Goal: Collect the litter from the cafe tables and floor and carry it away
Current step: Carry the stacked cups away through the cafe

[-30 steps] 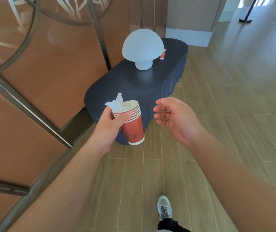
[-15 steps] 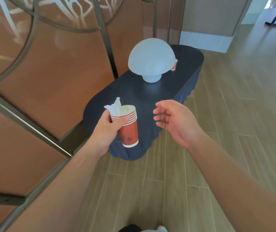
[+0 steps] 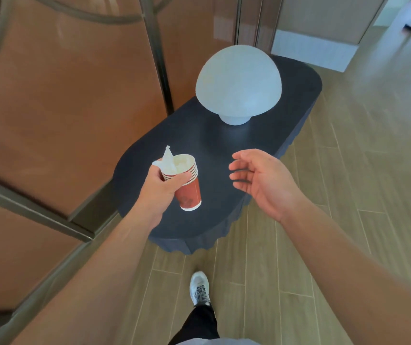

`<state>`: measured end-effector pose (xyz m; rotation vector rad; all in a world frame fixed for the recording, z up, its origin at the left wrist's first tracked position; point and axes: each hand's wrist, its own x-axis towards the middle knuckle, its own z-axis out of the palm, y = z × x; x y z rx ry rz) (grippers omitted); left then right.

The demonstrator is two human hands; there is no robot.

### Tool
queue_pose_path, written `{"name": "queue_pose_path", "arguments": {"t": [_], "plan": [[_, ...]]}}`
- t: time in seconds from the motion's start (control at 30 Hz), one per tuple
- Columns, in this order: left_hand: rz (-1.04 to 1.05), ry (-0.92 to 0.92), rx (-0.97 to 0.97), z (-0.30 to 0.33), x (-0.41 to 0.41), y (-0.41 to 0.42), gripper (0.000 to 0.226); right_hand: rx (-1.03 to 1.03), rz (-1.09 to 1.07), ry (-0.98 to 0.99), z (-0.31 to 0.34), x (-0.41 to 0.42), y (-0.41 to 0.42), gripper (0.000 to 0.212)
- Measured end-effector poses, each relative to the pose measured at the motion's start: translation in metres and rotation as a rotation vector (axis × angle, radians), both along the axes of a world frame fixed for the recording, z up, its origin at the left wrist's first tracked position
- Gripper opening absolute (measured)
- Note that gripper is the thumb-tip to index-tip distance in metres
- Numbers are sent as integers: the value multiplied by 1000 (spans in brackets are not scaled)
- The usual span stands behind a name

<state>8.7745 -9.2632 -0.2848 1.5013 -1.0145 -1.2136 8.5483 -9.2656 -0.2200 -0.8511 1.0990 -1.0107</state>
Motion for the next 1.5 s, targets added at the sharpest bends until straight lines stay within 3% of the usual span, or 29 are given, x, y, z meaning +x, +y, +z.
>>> {"name": "queue_pose_path", "arguments": {"t": [0.43, 0.77, 1.0, 1.3, 1.5], "plan": [[-43, -36, 28, -38, 51, -142, 89, 79, -12, 82, -29, 73, -150, 25], [-2, -115, 143, -85, 62, -182, 86, 161, 58, 112, -73, 90, -213, 21], [172, -174, 207, -129, 60, -201, 79, 197, 124, 119, -109, 91, -249, 21], [289, -154, 251, -185, 60, -223, 78, 260, 197, 102, -161, 100, -278, 17], [315, -132, 350, -216, 59, -219, 78, 298, 215, 76, -180, 101, -287, 25]]}}
